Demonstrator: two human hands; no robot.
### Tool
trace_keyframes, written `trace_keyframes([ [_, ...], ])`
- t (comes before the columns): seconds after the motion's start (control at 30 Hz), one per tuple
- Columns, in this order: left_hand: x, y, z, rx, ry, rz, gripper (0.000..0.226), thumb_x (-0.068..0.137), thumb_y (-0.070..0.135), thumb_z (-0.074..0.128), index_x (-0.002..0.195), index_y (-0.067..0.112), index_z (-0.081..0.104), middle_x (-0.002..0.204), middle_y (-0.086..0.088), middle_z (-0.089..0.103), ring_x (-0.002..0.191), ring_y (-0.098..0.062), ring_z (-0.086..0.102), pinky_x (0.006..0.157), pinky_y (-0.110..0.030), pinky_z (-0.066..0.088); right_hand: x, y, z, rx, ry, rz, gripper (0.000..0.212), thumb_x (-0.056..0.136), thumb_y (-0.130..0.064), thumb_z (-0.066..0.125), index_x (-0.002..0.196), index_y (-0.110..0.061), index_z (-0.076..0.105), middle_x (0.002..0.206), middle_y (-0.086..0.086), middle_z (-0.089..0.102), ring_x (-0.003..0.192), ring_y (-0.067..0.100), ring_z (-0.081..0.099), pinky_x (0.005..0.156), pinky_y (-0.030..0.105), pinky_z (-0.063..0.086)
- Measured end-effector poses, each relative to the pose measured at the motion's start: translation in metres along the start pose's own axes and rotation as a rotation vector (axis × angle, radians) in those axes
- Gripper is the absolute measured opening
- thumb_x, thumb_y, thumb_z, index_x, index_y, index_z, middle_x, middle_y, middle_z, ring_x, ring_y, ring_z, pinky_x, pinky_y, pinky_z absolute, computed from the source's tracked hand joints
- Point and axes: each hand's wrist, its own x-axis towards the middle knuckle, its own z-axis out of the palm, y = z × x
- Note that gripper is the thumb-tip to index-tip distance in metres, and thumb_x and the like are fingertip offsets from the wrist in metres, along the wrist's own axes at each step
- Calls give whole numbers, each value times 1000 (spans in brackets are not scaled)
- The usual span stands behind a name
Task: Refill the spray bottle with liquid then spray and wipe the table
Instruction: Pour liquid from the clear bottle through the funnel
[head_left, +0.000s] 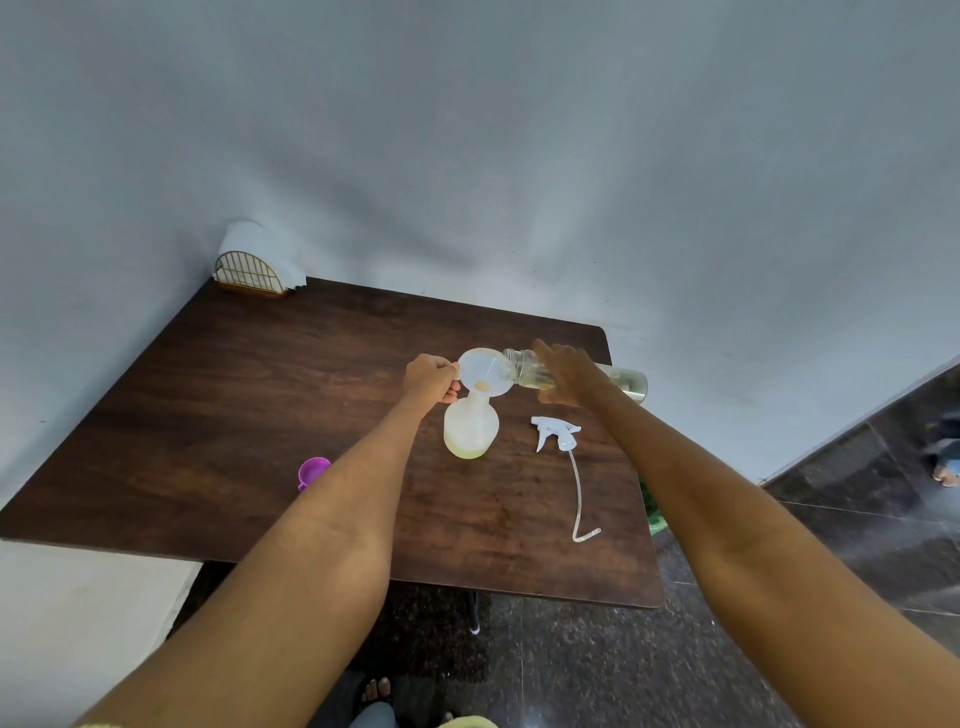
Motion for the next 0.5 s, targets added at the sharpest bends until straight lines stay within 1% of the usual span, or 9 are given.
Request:
trace_keyframes([
  [0.1, 1, -1, 0, 0, 0, 0, 19, 92, 13, 56, 97, -1, 67, 71, -8, 61, 56, -12, 57, 62, -23, 54, 1, 0, 0, -11, -7, 5, 64, 74, -20, 70, 129, -8, 39, 111, 18, 60, 100, 35, 58, 89, 38, 43],
  [0.23, 2, -1, 0, -2, -1, -1, 19, 92, 13, 56, 97, -2, 68, 66, -5, 58, 56, -12, 57, 64, -25, 54, 1, 0, -1, -6, 0, -3, 63, 74, -21, 71, 127, -7, 39, 110, 17, 60, 99, 34, 59, 89, 37, 43],
  [0.3, 2, 0, 1, -2, -5, 1, 20, 92, 13, 56, 97, -2, 68, 66, -6, 59, 56, -12, 57, 64, -25, 55, 2, 1, -1, -12, 4, -6, 62, 74, -21, 71, 127, -8, 40, 110, 17, 60, 99, 33, 59, 89, 38, 43],
  [0.5, 2, -1, 0, 9, -2, -3, 19, 93, 14, 56, 95, -1, 68, 64, -3, 58, 56, -11, 57, 60, -22, 53, 4, 2, -1, -13, 3, -4, 64, 73, -21, 71, 127, -9, 39, 110, 17, 61, 98, 33, 59, 89, 38, 43],
])
